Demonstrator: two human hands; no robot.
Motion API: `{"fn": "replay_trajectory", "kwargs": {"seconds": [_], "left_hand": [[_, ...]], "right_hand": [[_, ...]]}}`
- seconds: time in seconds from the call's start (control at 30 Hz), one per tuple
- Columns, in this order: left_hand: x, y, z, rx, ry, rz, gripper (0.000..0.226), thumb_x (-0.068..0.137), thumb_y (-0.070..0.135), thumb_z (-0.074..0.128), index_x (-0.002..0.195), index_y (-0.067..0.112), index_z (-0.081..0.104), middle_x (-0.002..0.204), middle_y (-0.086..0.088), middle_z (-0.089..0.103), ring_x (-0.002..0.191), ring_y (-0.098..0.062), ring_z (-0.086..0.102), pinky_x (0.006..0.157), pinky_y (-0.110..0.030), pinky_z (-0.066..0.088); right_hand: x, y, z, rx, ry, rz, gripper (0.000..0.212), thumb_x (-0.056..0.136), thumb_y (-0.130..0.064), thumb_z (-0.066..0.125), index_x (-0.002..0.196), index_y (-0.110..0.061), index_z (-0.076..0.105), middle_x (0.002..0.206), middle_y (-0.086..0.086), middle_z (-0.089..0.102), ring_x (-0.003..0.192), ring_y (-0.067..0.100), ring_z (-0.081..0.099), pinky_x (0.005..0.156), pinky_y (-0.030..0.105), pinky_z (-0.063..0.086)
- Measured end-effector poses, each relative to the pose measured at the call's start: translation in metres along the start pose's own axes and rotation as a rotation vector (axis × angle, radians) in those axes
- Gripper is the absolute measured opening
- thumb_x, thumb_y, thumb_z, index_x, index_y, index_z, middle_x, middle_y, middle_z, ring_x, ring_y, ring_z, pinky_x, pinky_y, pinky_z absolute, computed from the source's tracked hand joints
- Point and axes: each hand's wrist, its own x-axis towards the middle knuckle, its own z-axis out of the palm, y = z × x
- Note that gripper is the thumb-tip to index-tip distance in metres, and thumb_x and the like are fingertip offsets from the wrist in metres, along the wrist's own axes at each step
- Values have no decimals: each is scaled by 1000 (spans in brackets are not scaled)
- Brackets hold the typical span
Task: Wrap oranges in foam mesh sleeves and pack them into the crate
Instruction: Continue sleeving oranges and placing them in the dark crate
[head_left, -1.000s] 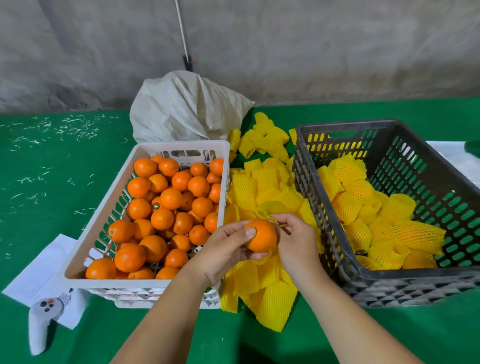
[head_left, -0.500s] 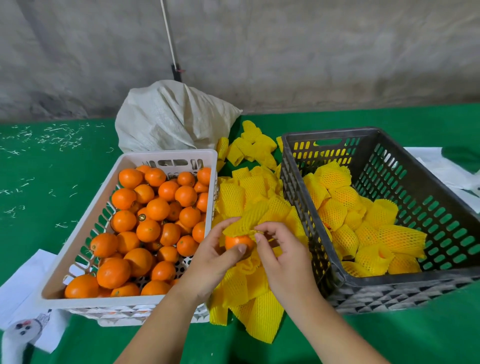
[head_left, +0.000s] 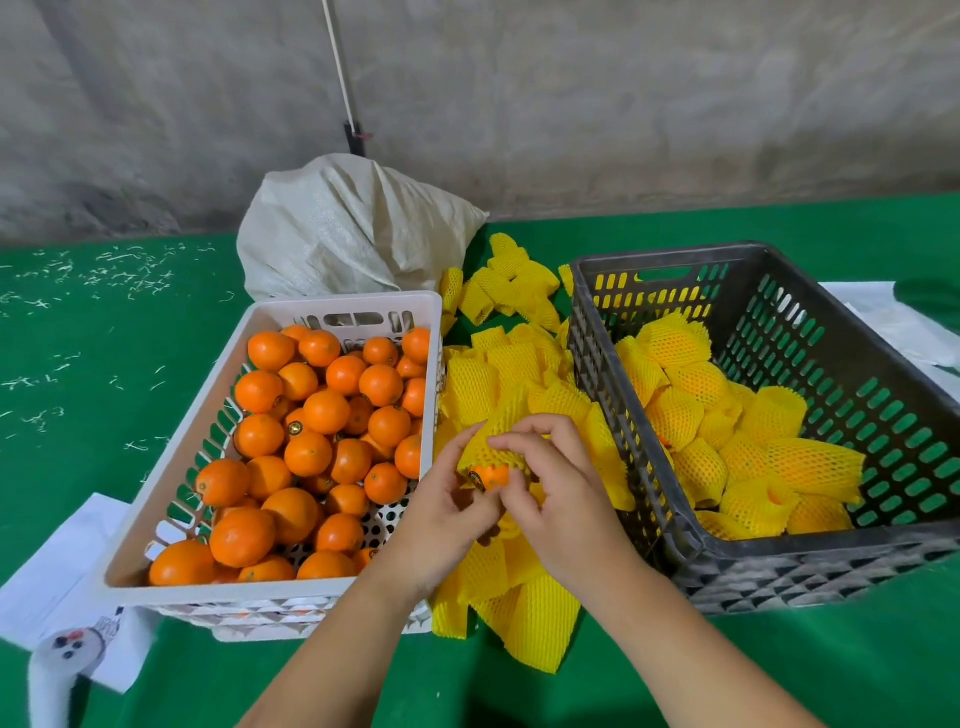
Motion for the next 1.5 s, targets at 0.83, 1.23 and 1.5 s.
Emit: {"fn": "replay_trajectory", "kwargs": {"seconds": [0.83,1.23,1.5], "left_hand": [[4,-6,-6,-31,257,113,61,84,17,84,137,34,58,129,-5,69,119,-33,68,99,-63,55],[-2,-7,-2,494,124,193,86,88,20,78,150,50,27,140,19,29,136,16,29,107,-2,29],[-5,-4,2,536,37,202,84,87,24,77,152,50,28,133,15,30,130,9,35,101,-4,35]], "right_hand": [[-20,-3,20,80,187,110,22,85,-1,61,101,-16,61,101,-12,51,95,6,56,78,16,46],[-18,-15,25,712,-101,732,73,76,-53,78,137,-45,38,131,-18,59,112,0,63,89,26,56],[-16,-3,17,771,-150,667,73,87,-20,76,140,-54,39,128,-21,64,112,-4,64,84,21,57]]}}
